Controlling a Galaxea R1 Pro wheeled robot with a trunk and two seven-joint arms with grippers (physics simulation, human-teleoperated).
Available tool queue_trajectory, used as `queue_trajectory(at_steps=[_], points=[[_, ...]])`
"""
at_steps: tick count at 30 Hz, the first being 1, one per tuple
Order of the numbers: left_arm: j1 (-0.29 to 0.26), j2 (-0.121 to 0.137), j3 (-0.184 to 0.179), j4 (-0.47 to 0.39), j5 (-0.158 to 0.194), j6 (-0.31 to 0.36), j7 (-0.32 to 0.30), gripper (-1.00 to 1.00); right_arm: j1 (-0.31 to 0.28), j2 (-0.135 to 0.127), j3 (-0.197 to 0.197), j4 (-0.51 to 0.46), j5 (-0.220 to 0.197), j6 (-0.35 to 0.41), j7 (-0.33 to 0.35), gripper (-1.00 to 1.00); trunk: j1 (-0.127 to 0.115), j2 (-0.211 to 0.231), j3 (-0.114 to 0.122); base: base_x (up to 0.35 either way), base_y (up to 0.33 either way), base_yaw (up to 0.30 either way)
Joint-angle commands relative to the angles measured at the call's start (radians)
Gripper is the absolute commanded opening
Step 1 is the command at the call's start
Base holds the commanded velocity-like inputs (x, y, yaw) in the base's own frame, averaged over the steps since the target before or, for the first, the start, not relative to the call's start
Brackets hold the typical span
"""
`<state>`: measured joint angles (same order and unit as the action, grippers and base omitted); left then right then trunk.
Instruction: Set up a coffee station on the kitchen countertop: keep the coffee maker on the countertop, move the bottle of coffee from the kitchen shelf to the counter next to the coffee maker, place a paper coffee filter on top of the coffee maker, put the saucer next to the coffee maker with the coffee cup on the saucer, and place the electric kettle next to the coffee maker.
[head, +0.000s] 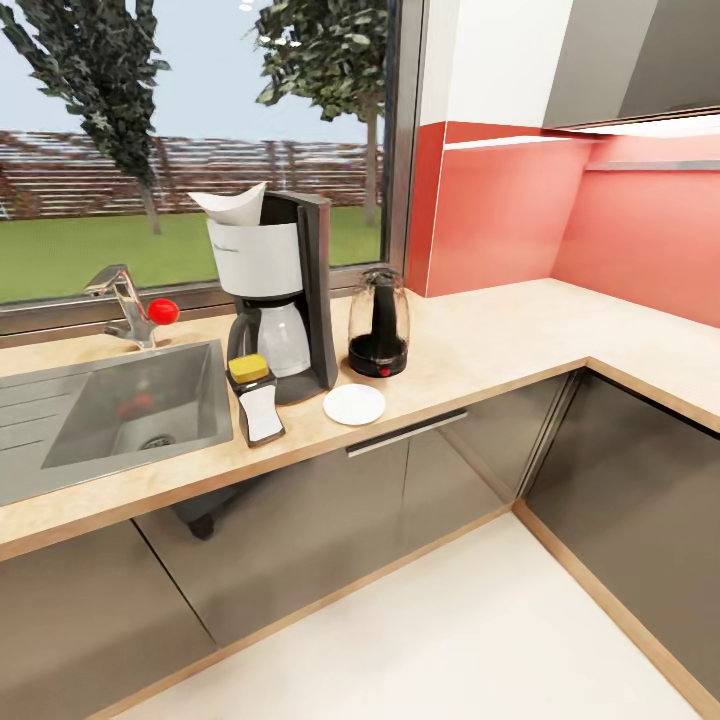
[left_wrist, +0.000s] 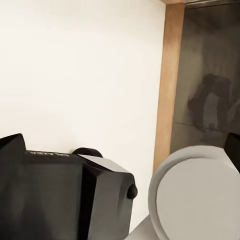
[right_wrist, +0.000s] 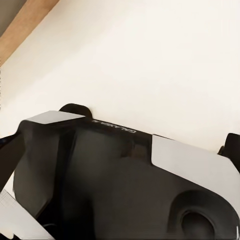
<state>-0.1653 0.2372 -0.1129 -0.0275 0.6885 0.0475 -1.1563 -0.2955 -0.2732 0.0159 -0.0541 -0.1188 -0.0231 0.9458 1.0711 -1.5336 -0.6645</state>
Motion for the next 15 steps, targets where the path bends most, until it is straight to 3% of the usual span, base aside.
queue_trajectory(at_steps=[1, 6, 15], points=[[0.000, 0.000, -0.008, 0.000, 0.009, 0.005, -0.003, 1.00, -0.001, 0.000, 0.002, 0.001, -0.005, -0.002, 0.003, 1.00, 0.000, 0.000, -0.001, 0.000, 0.000, 0.000], [0.000, 0.000, -0.008, 0.000, 0.009, 0.005, 0.000, 1.00, -0.001, 0.008, 0.001, 0.002, -0.004, -0.006, -0.003, 1.00, 0.000, 0.000, -0.001, 0.000, 0.000, 0.114], [0.000, 0.000, -0.008, 0.001, 0.009, 0.003, 0.000, 1.00, -0.001, 0.009, 0.001, 0.003, -0.004, -0.006, -0.006, 1.00, 0.000, 0.000, -0.001, 0.000, 0.000, 0.260]])
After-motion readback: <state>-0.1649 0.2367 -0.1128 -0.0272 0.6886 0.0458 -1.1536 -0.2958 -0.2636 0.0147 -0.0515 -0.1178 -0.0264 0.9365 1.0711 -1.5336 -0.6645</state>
